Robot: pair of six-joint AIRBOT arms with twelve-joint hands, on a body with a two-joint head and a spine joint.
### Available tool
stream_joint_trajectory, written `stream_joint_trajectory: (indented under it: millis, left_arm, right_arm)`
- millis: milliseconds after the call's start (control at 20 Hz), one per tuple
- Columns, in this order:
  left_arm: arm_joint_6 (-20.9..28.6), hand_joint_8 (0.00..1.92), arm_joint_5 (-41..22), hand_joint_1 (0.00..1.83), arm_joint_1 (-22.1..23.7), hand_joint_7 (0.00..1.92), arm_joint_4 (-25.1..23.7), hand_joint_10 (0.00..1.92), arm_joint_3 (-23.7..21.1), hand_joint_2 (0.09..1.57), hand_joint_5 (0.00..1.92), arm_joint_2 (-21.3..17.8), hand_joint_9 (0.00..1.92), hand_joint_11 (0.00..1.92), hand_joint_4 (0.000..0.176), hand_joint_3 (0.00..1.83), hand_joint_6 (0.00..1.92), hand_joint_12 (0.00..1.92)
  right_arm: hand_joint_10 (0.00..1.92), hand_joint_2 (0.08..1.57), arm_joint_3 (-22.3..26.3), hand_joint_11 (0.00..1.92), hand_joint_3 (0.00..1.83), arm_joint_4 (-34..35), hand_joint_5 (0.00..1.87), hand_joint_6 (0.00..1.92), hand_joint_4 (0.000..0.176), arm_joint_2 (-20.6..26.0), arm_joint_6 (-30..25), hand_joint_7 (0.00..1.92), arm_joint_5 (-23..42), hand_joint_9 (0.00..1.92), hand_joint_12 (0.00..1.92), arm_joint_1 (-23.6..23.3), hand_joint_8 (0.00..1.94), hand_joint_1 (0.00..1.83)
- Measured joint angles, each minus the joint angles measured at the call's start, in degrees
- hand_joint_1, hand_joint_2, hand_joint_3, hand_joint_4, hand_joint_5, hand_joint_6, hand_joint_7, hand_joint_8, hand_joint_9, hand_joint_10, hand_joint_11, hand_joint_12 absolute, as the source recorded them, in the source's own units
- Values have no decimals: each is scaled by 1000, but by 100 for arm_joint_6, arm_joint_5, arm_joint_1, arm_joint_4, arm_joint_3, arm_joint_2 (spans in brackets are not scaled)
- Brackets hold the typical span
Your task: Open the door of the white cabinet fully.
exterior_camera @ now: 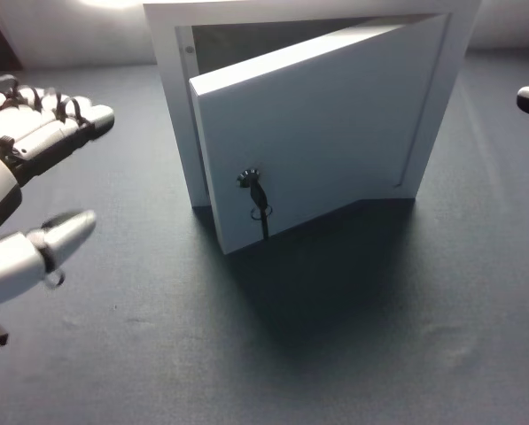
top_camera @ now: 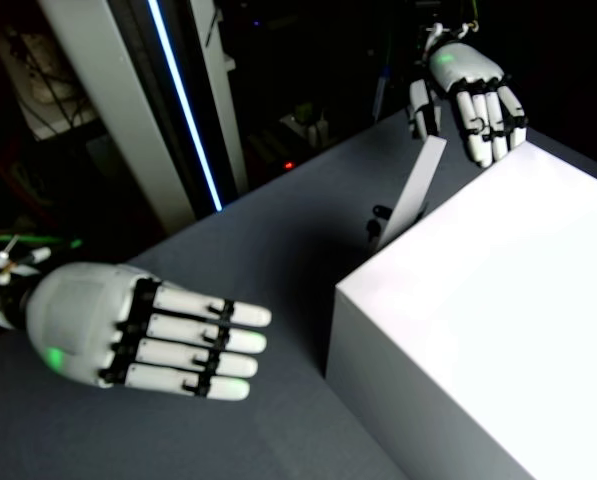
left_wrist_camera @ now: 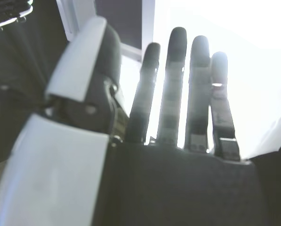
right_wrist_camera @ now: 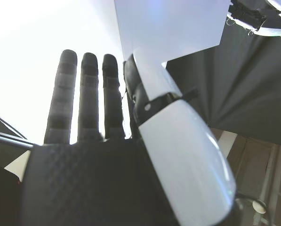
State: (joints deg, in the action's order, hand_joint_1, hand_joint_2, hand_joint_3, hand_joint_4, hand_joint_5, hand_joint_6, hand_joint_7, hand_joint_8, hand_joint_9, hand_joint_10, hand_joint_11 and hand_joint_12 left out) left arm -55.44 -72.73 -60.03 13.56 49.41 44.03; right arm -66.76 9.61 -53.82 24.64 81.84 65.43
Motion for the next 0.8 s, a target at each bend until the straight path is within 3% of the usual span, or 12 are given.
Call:
stream_joint_trajectory:
  millis: [450,650,700,800]
  left_arm:
    - [92,2,188,81,337,154,-485,4,72,1486,144,249,126,0,0,2,0,364]
    - [136,1,352,133,588,164,-525,2,256,1488,131,496,148,0,0,0,1,390]
    - [136,3,417,117,643,126,-529,2,280,1489,108,529,121,0,0,1,1,332]
    - [140,1,553,165,778,87,-634,1,348,1502,89,621,95,0,0,2,0,305]
  right_arm:
    - [5,1310,-28,24,1,-31,330,5,28,-26,0,301,-28,209,212,0,4,577]
    - [6,1314,-42,33,2,-15,328,2,18,-31,2,313,-42,220,206,0,5,562]
    - [6,1318,-42,53,2,-22,325,0,9,-33,0,312,-42,225,205,0,3,586]
    - [4,1322,-42,50,3,-22,329,2,10,-37,-7,317,-37,226,198,0,4,599]
